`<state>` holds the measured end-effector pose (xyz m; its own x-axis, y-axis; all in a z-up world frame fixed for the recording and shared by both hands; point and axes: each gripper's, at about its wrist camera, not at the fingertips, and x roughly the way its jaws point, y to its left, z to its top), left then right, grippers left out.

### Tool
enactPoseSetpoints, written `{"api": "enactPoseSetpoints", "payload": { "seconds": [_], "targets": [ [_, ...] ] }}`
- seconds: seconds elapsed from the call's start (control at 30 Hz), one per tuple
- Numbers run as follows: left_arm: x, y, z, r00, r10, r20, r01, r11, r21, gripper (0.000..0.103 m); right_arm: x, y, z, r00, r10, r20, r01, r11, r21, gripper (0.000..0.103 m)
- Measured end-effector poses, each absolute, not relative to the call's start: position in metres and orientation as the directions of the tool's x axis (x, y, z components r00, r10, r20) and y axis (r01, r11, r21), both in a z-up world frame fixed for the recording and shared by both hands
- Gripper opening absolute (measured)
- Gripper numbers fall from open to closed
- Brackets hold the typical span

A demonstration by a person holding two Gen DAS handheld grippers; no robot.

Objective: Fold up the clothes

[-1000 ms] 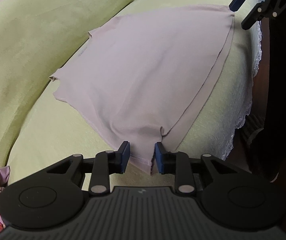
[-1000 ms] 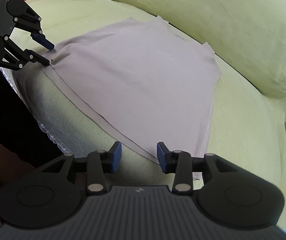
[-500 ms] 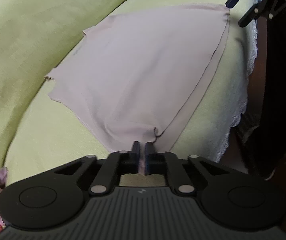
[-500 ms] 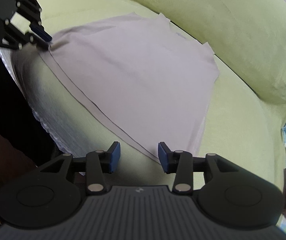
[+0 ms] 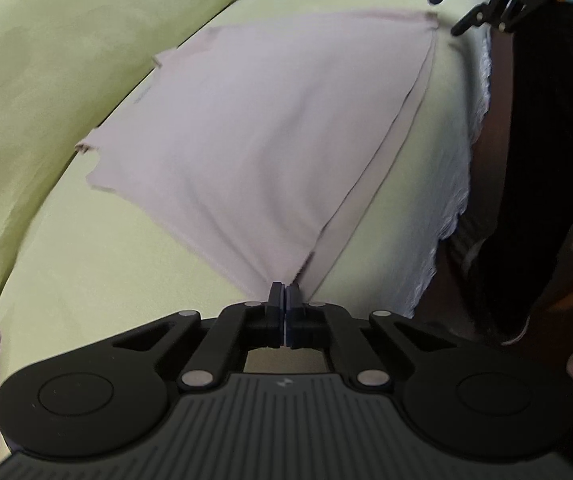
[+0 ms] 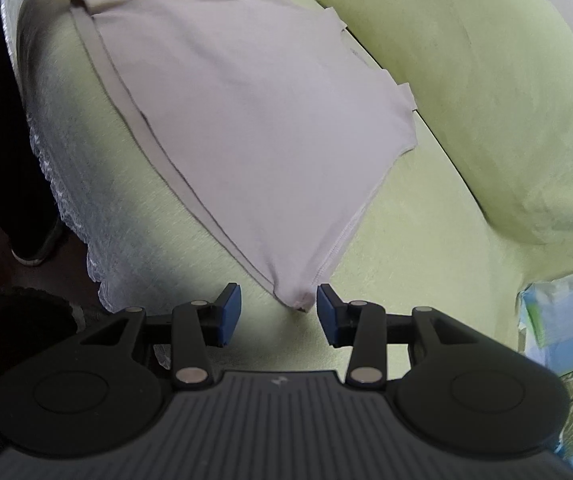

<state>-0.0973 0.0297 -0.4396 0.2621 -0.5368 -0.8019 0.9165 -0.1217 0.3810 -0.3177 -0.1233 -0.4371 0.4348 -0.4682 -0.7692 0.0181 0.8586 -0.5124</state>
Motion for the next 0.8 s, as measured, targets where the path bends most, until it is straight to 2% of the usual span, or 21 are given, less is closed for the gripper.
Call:
{"api": "enactPoseSetpoints", "payload": {
  "seconds": [0.63,0.73,0.8],
  "targets": [
    [-0.102,0.031,-0.441,0.260,-0.518,-0.815,0.908,-0.157,0.389,0.000,-0.319,-0.121,-0.444,0.489,-0.444,-0.751,-0.083,0.833,-0.547,0.037],
    [-0.109,0.033,-0.434,0.257,-0.544,-0.798,0.901,-0.164,0.402,0.003,-0.311,-0.118,-0.437,0.520,-0.404,-0.753,-0.084,0.853,-0.516,0.037],
    [-0.115,0.032,-0.427,0.243,-0.579,-0.778,0.900,-0.165,0.404,0.011,-0.304,-0.116,-0.434,0.538,-0.383,-0.751,-0.084,0.862,-0.500,0.037]
  ]
}}
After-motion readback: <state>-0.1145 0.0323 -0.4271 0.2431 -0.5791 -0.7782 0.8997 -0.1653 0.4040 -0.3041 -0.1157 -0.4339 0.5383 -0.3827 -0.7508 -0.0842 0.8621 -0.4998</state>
